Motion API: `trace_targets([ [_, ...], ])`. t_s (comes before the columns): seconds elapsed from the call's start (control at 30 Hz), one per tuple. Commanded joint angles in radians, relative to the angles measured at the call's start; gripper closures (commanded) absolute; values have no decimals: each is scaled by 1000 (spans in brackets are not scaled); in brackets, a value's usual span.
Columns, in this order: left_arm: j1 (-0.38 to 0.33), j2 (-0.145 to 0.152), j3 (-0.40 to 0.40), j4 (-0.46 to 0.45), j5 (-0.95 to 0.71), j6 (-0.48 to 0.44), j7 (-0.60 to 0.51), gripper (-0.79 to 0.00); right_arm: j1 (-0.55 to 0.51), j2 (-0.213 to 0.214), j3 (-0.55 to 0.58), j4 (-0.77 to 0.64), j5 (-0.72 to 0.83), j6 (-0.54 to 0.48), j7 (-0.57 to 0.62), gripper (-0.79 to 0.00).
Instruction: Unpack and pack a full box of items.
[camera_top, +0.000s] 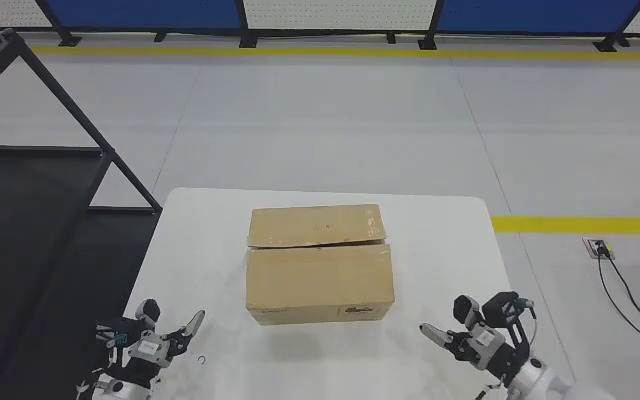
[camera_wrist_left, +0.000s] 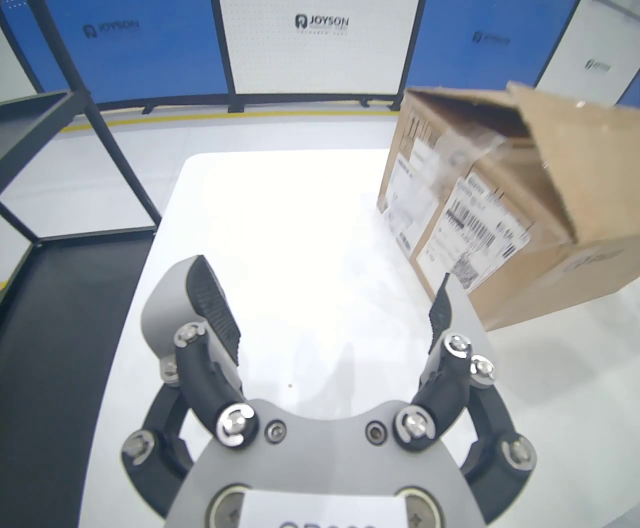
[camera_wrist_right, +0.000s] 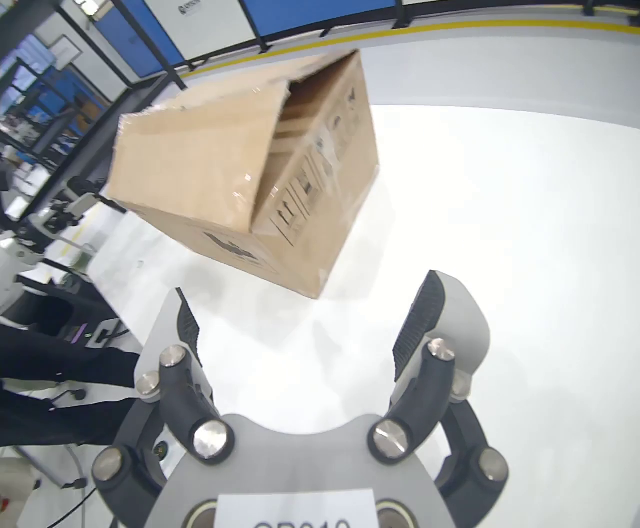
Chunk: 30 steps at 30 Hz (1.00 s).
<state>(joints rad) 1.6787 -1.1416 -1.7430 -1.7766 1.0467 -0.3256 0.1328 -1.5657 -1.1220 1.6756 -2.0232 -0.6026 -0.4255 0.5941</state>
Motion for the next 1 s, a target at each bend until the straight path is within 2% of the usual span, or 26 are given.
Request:
trace_targets([
  [0.0,-6,3,-19,8,-60,-67,-16,-785,46,3,-1,2,104,29,76,-785],
  [0.1,1,7,-42,0,-68,-113,-35,-785,105,7,-7,-6,150,97,148,-785],
  [0.47,1,7,-42,0,-68,-113,-35,-785,110,8,-3,-12,127,101,147,-785],
  [0.53,-8,6,-31,-4,-87,-113,-45,-785,114,4,-14,9,192,122,114,-785],
  [0.67,-64,6,-5,-26,-89,-110,-87,-785,199,-1,-81,65,203,150,73,-785],
  [0.87,-131,10,-3,-26,-170,-151,-165,-785,356,-5,-164,225,317,69,100,-785],
  [0.97,-167,15,4,-17,-237,-199,-250,-785,431,-7,-208,302,372,33,139,-785],
])
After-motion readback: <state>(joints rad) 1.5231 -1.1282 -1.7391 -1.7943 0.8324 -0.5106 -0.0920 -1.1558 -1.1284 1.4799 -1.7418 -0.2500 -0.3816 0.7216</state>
